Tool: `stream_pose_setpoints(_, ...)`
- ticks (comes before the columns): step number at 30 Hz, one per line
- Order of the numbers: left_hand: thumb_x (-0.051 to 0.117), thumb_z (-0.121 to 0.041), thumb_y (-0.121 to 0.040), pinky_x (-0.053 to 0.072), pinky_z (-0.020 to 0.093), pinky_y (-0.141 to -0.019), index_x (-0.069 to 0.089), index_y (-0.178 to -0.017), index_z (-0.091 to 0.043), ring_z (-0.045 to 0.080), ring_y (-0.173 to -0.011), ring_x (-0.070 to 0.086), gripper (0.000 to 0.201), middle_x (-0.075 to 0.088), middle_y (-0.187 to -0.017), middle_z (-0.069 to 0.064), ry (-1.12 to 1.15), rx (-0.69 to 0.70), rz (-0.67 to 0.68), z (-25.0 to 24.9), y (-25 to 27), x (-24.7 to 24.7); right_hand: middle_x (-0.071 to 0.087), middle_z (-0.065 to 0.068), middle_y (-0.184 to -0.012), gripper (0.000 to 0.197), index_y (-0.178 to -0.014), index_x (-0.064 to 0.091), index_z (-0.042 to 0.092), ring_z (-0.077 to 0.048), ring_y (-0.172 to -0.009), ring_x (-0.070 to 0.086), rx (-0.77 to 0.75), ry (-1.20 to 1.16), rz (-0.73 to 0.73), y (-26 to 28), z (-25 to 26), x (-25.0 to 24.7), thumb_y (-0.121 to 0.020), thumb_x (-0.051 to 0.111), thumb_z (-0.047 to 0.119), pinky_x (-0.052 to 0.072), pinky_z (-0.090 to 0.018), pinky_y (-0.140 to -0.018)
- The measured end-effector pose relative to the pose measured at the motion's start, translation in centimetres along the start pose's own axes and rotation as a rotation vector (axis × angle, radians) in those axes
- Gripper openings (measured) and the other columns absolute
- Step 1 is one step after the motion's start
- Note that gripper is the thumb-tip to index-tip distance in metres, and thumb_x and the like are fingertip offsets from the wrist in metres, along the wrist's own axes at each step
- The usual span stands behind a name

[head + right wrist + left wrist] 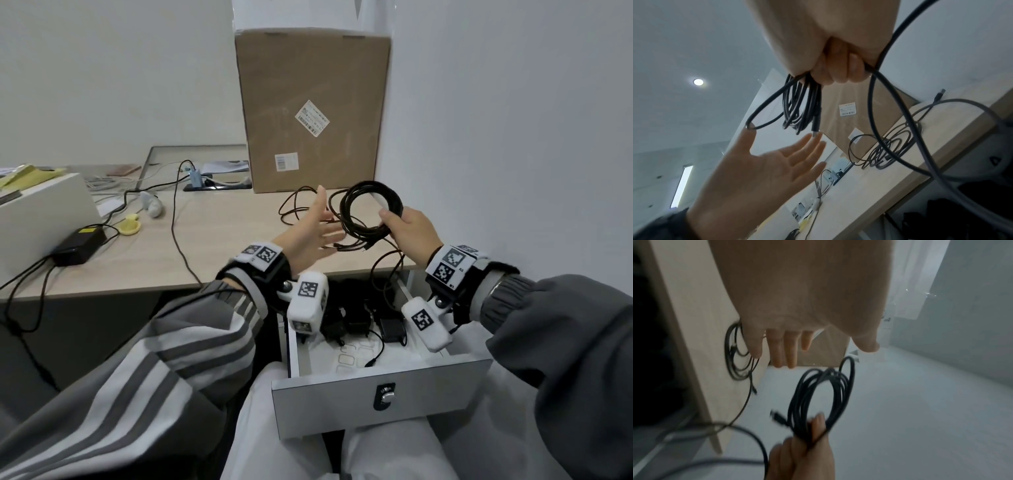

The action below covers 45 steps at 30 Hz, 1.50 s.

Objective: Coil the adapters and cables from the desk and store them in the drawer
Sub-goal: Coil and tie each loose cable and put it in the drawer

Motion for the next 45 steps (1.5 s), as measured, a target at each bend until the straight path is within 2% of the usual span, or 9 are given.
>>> stream_pose_setpoints(3,0.029,-0.072,-0.088,0.047,0.033,-0.087,0.053,-0.091,-0.012,0.017,-0.086,0.061,0.065,0.063,-0.086,0.004,0.254,0.038,-0.013,0.7,-0.4,2.5,0.043,0.000,-0.059,0.035,-0.065,0.045,0.012,-0.011,-0.053,0.038,0.001,-0.051,0.007,0.5,-0.1,1.5,-0.097,0.048,0.027,0.030,-0.026,-0.053)
stream_pose_setpoints(6,0.039,-0.060,-0.094,0.045,0.027,-0.067,0.049,-0.076,-0.012,0.014,-0.060,0.049,0.052,0.048,-0.055,-0.001,0.452,0.059,-0.098,-0.1,-0.6,2.9,0.043,-0.001,-0.059,0.040,-0.062,0.040,0.014,-0.011,-0.053,0.039,-0.008,0.002,-0.003,0.7,-0.4,2.0,-0.098,0.047,0.031,0.029,-0.023,-0.051)
stream_pose_setpoints(12,0.041,-0.044,-0.100,0.026,0.019,-0.061,0.043,-0.070,-0.014,0.005,-0.034,0.026,0.043,0.028,-0.041,-0.009,0.450,-0.006,-0.013,-0.7,-0.5,2.2,0.047,0.007,-0.058,0.038,-0.064,0.051,0.019,-0.008,-0.056,0.045,-0.143,0.185,0.108,1.2,-0.8,2.0,-0.093,0.052,0.044,0.034,-0.030,-0.059)
stream_pose_setpoints(17,0.035,-0.053,-0.099,0.032,0.017,-0.047,0.040,-0.066,-0.015,0.005,-0.028,0.021,0.050,0.022,-0.034,-0.010,0.542,0.050,-0.133,-3.1,-0.2,0.1,0.054,0.003,-0.063,0.041,-0.077,0.060,0.009,-0.016,-0.062,0.049,-0.345,0.298,0.239,3.2,-0.7,3.2,-0.091,0.048,0.045,0.036,-0.032,-0.063)
stream_pose_setpoints(27,0.053,-0.048,-0.093,0.025,0.020,-0.038,0.053,-0.070,-0.010,0.010,-0.038,0.026,0.044,0.031,-0.051,-0.005,-0.046,0.234,-0.519,-6.6,1.6,-7.7,0.045,0.010,-0.057,0.036,-0.063,0.038,0.030,-0.002,-0.058,0.048,-0.366,0.405,0.377,3.0,-1.4,1.2,-0.097,0.050,0.028,0.034,-0.017,-0.059)
stream_pose_setpoints(30,0.055,-0.046,-0.093,0.025,0.021,-0.040,0.054,-0.069,-0.009,0.011,-0.040,0.027,0.044,0.032,-0.051,-0.003,-0.207,0.250,-0.507,-7.1,2.0,-8.2,0.047,0.010,-0.059,0.034,-0.065,0.042,0.030,0.005,-0.066,0.050,-0.338,0.393,0.385,2.9,-1.6,1.0,-0.097,0.050,0.025,0.032,-0.016,-0.061)
stream_pose_setpoints(34,0.054,-0.048,-0.092,0.037,0.027,-0.051,0.056,-0.066,-0.009,0.018,-0.046,0.038,0.047,0.042,-0.055,0.003,-0.831,0.331,-0.446,-7.8,2.0,-6.2,0.049,0.013,-0.059,0.027,-0.070,0.058,0.018,0.006,-0.064,0.051,-0.327,0.354,0.357,1.9,-0.3,1.4,-0.096,0.052,0.021,0.034,-0.013,-0.064)
stream_pose_setpoints(39,0.050,-0.046,-0.095,0.030,0.031,-0.055,0.060,-0.071,-0.003,0.020,-0.052,0.040,0.050,0.042,-0.054,0.005,-1.273,0.320,-0.347,-6.9,1.5,-4.7,0.053,0.015,-0.059,0.019,-0.080,0.070,0.013,0.008,-0.059,0.052,-0.283,0.223,0.281,1.0,1.7,0.9,-0.094,0.057,0.017,0.035,-0.010,-0.059)
stream_pose_setpoints(45,0.049,-0.044,-0.096,0.027,0.031,-0.053,0.046,-0.058,-0.009,0.020,-0.052,0.036,0.051,0.037,-0.051,0.002,-1.128,0.410,-0.490,-7.7,1.5,-4.7,0.064,0.004,-0.074,0.017,-0.088,0.073,0.018,0.004,-0.062,0.053,-0.187,0.277,0.380,0.9,1.5,1.7,-0.093,0.058,0.025,0.039,-0.015,-0.063)
Point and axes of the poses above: each hand's wrist, its own y-axis away from the middle knuckle, its own x-axis out of the palm, z = x × y, the point moved 7 cm from there along -y, towards the middle knuckle
